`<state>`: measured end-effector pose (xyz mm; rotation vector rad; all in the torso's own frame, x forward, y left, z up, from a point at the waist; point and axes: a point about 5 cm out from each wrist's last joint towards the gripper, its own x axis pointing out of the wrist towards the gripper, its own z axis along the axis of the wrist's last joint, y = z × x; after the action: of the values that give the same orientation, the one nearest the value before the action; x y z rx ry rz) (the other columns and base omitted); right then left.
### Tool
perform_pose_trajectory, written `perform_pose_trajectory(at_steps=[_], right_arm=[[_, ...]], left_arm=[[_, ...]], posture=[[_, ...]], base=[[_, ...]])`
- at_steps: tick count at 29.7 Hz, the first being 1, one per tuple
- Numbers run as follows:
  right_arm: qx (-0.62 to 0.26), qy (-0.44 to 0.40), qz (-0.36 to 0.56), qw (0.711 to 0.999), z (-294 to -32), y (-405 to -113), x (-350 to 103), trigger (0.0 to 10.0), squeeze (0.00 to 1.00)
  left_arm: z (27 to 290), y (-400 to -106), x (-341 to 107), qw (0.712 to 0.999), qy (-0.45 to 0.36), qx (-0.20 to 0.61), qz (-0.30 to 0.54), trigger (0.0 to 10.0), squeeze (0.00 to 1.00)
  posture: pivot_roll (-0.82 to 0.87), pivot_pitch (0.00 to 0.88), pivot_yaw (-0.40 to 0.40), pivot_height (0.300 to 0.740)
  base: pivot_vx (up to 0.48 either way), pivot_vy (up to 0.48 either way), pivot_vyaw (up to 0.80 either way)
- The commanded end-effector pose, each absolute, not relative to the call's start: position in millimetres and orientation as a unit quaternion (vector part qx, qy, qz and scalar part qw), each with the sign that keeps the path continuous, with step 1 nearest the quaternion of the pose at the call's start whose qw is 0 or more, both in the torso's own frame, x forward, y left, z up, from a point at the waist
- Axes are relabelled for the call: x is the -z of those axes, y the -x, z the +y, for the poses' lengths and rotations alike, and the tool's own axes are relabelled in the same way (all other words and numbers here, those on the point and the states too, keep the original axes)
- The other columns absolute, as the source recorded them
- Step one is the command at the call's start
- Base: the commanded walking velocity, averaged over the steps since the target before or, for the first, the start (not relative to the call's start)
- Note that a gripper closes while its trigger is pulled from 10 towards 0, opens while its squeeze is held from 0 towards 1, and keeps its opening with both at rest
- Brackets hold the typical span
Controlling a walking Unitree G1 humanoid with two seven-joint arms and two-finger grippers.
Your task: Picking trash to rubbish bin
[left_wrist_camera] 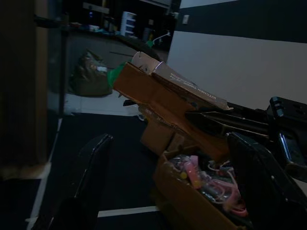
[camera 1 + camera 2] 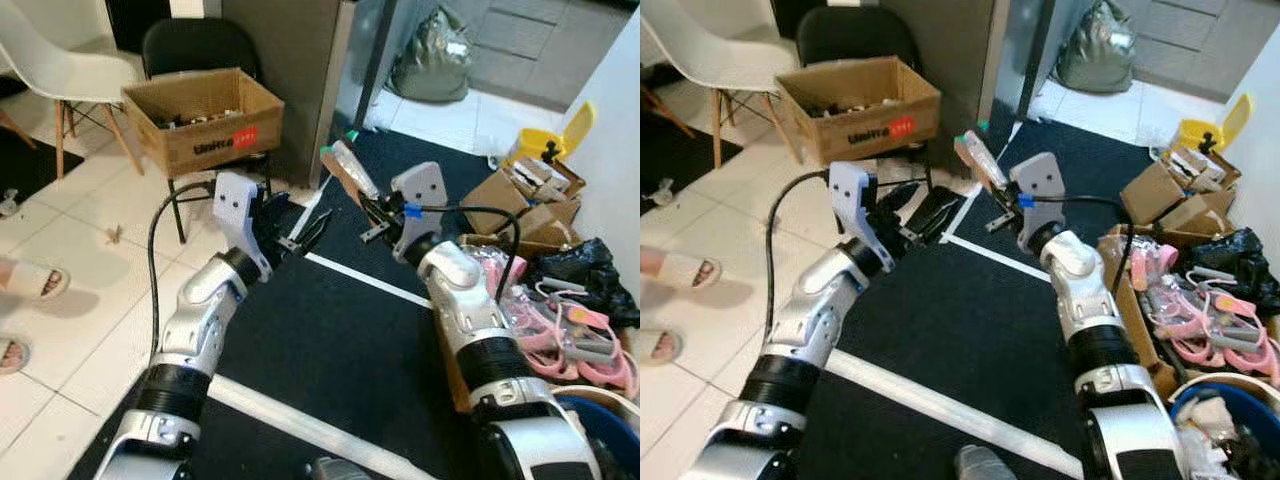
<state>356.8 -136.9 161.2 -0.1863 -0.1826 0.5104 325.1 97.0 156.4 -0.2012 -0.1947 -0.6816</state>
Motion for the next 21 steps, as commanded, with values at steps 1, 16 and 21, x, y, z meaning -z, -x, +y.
perform_pose_trajectory(at_steps=[1,16,21], right_arm=[[-0.252,0.089,-0.088,0.959,-138.7,-356.3,-159.3,10.0,0.00],[-0.254,0.088,-0.088,0.959,-138.7,-355.6,-158.0,10.0,0.00],[-0.254,0.087,-0.090,0.959,-139.0,-355.4,-157.9,10.0,0.00]], left_arm=[[95.3,-324.5,-151.0,0.932,0.104,0.336,-0.084,10.0,0.00],[94.6,-322.4,-151.0,0.929,0.096,0.345,-0.091,10.0,0.00],[94.1,-322.1,-150.5,0.929,0.094,0.346,-0.090,10.0,0.00]], posture=[[-0.06,0.000,-0.065,0.740],[-0.06,0.000,-0.068,0.740],[-0.06,0.000,-0.069,0.740]], base=[[0.000,0.000,0.00],[0.275,0.000,0.00],[0.371,0.000,0.00]])
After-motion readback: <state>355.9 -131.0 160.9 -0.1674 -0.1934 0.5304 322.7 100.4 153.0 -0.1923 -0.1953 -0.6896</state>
